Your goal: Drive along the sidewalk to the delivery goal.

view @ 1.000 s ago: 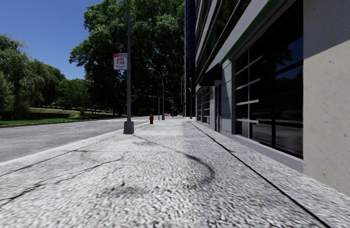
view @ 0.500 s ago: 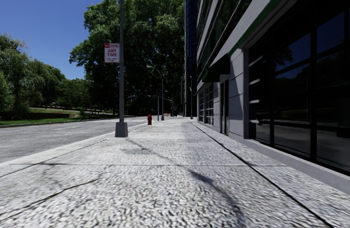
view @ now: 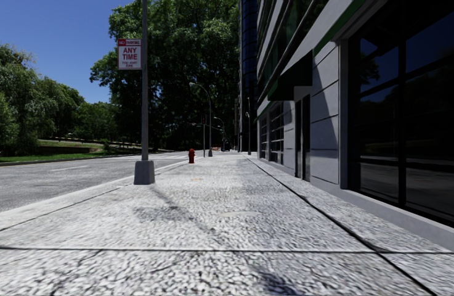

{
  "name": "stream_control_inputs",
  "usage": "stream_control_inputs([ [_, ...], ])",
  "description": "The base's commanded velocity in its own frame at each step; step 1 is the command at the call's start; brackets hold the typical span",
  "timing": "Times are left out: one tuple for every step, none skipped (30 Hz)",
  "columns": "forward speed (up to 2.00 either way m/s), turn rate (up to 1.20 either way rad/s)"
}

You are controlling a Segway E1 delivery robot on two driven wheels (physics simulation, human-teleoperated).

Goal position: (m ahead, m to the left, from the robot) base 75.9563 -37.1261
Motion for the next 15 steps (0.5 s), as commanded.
stream_control_inputs([
  [2.0,0.0],
  [2.0,0.0],
  [2.0,0.0],
  [2.0,0.0],
  [2.0,0.0],
  [2.0,0.0],
  [2.0,0.0],
  [2.0,0.0],
  [2.0,0.0],
  [2.0,0.0],
  [2.0,0.0],
  [2.0,0.0],
  [2.0,0.0],
  [2.0,0.0],
  [2.0,0.0],
])
